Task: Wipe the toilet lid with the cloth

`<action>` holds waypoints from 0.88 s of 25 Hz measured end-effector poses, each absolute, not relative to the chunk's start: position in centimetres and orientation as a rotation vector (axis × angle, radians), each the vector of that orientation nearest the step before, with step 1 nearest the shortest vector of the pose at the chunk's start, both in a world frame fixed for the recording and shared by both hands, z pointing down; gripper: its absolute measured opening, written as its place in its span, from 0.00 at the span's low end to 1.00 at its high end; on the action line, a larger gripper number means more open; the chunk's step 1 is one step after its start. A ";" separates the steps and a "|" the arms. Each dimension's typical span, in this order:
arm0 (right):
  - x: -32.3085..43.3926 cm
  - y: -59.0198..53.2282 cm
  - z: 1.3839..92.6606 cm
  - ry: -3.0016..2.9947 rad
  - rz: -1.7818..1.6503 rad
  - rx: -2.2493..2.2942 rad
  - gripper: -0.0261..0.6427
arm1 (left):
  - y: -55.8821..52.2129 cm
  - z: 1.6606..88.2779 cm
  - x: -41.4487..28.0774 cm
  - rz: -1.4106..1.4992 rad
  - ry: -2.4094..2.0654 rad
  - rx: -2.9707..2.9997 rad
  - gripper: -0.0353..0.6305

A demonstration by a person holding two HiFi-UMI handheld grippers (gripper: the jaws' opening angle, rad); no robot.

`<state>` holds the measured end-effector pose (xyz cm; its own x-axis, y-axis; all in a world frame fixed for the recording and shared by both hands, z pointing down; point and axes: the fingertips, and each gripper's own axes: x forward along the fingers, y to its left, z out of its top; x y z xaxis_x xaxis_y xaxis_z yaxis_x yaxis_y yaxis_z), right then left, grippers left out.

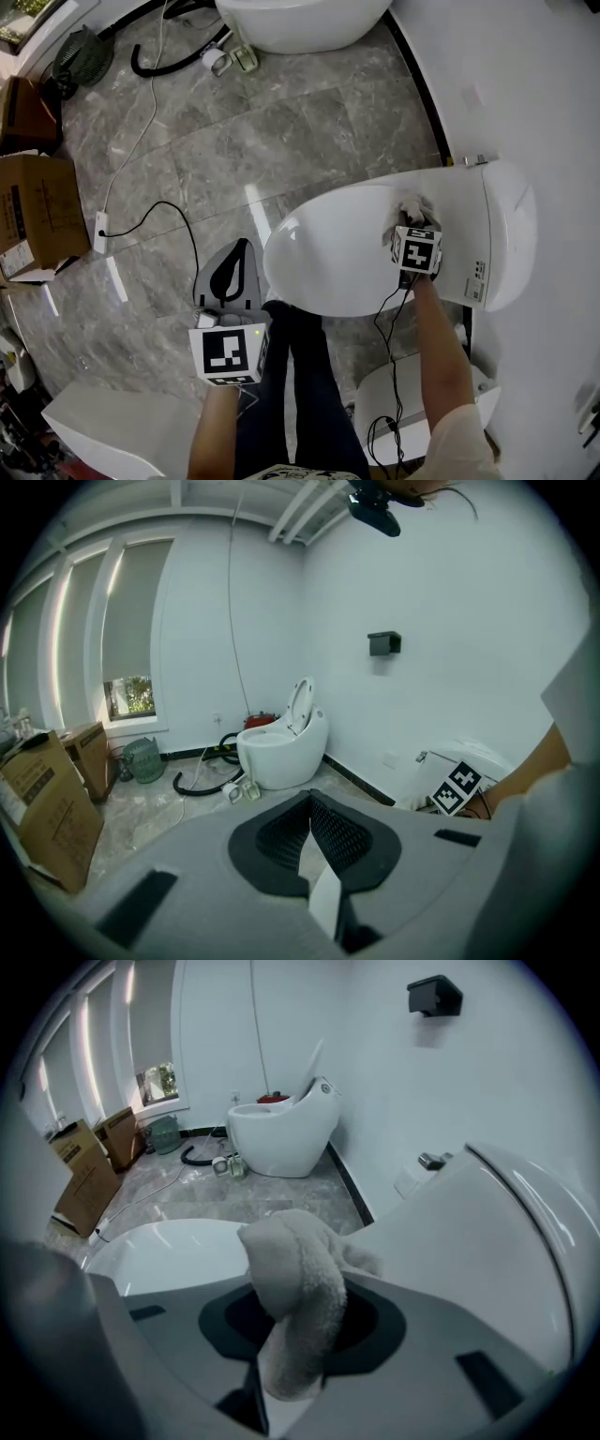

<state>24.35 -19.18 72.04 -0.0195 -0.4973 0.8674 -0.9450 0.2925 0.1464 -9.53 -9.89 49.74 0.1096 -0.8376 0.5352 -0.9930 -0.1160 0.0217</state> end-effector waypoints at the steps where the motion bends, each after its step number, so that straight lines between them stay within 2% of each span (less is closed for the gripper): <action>1: 23.5 -19.2 72.1 -1.670 0.609 1.307 0.22 | -9.8 49.7 -9.8 0.562 -1.789 2.016 0.06; 11: 13.6 -17.4 72.4 -1.816 0.504 1.055 0.22 | -8.4 49.3 -12.4 0.544 -1.841 1.972 0.06; 22: 6.1 -14.3 72.7 -1.892 0.470 0.912 0.22 | -6.6 49.3 -14.3 0.527 -1.874 1.932 0.06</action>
